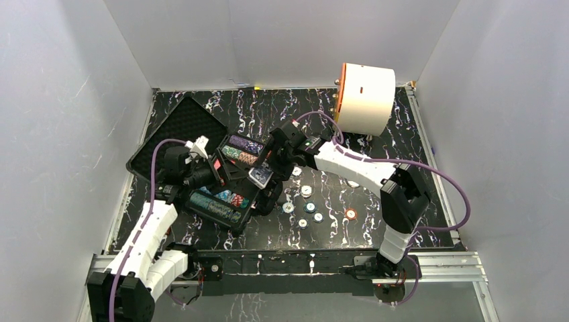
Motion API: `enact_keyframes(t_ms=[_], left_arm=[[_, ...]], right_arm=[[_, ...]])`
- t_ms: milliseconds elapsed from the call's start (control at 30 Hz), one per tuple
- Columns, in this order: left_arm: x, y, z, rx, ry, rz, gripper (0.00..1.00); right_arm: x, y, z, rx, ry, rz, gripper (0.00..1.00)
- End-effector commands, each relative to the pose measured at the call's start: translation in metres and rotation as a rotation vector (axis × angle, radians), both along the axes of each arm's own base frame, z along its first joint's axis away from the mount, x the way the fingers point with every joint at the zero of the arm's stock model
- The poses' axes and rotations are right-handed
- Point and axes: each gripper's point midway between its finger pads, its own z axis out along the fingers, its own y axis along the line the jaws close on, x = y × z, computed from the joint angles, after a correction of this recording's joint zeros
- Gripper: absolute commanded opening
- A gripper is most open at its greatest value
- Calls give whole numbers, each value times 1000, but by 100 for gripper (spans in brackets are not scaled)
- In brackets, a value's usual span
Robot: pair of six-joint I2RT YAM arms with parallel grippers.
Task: Pack up texas hold em set
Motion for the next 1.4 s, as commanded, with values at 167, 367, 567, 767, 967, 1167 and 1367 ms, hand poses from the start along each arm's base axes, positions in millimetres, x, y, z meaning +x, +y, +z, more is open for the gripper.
enact_keyframes(t_ms=[167, 367, 567, 767, 967, 1167, 1367], left_arm=[[15, -19, 16, -133, -97, 51, 72], [22, -28, 4, -88, -114, 81, 61], [19, -45, 1, -101, -148, 15, 28], [23, -41, 1, -75, -149, 40, 10], [30, -29, -3, 3, -39, 139, 0], [28, -9, -13, 107, 133, 272, 0], [24, 0, -24, 86, 242, 387, 0]], right_arm=[[0, 42, 21, 206, 75, 9, 50], [2, 46, 24, 225, 85, -5, 49], [1, 40, 20, 225, 100, -50, 49], [3, 41, 23, 232, 65, -27, 54], [18, 21, 19, 157, -62, 27, 88], [38, -24, 33, 85, -213, 58, 91], [48, -67, 50, 26, -373, -1, 90]])
